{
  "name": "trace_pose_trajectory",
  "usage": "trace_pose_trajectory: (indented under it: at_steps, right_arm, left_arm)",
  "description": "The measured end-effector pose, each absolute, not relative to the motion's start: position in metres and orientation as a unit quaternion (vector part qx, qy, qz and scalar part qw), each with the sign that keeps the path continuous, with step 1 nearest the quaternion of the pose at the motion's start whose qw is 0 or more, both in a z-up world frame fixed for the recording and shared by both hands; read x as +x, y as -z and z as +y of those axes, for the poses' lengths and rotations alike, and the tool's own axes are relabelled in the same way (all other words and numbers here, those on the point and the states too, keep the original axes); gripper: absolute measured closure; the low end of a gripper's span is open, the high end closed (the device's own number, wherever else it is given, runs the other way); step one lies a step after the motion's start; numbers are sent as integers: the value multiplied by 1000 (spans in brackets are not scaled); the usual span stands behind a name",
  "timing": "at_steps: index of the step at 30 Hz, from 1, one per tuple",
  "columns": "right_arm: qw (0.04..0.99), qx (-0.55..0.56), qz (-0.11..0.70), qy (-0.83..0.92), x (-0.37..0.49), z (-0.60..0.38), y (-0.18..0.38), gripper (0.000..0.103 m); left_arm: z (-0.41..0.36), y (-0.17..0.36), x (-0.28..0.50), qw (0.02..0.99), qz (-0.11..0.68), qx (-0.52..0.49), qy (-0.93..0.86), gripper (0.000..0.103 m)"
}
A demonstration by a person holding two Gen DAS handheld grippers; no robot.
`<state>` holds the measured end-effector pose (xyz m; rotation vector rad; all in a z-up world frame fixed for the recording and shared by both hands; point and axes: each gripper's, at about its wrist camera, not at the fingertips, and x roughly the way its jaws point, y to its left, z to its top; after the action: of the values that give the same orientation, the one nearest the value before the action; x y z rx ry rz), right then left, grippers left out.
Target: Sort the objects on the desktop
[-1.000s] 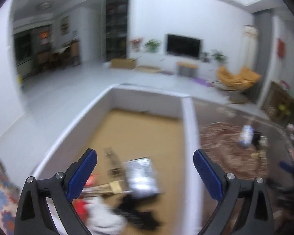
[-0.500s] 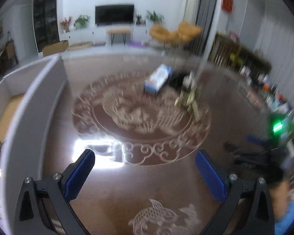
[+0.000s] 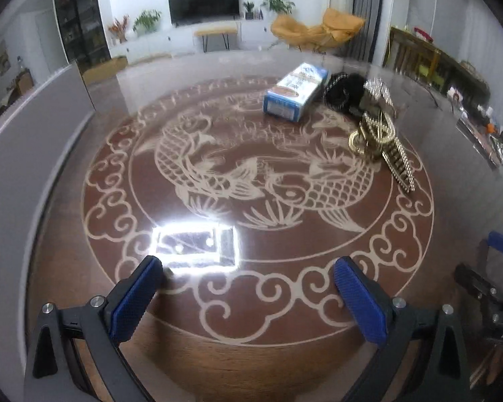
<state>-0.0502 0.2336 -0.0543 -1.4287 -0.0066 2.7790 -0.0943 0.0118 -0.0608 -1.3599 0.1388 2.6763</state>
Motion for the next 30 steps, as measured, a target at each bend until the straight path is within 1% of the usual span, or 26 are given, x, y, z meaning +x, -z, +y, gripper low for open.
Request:
trace_pose_trajectory:
  at_steps: [30]
  right_arm:
    - [23, -457, 4, -889, -50, 237, 53, 0]
  left_arm:
    - [8, 63, -98, 68, 38, -459, -885, 0]
